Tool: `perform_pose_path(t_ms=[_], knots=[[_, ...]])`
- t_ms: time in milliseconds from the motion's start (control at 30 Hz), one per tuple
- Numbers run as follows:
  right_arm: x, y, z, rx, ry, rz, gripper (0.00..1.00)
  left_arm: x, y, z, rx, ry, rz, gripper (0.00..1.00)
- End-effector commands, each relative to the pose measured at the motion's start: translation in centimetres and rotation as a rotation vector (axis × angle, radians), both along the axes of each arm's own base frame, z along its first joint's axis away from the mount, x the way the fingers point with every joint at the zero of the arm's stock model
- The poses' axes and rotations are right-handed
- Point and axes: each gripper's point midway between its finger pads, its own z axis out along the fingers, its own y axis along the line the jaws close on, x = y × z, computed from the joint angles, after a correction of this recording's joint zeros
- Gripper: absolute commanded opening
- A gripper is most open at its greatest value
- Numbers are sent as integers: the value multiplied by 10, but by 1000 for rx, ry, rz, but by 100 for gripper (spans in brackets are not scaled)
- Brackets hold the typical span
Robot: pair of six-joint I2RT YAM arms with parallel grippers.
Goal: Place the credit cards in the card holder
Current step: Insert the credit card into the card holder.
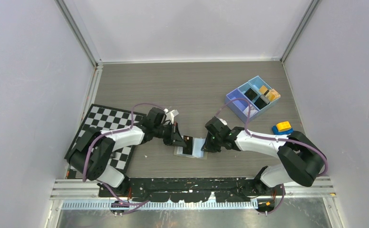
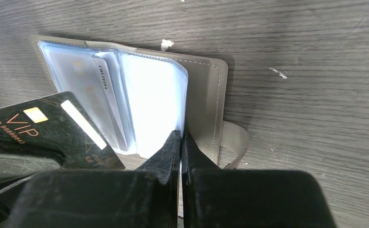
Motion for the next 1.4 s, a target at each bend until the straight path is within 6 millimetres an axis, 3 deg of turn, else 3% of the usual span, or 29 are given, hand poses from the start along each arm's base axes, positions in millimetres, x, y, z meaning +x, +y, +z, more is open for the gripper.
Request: perform_pose_path(t_ms=[0, 400, 1367], knots=[[8, -5, -3, -47, -27, -28, 2, 9, -14, 11, -104, -7, 7, 0], [6, -8, -8, -65, -14, -29, 1, 6, -10, -17, -33, 49, 4, 0], [5, -9, -10, -75, -7, -26, 0, 15, -1, -50, 54, 61, -32, 0]])
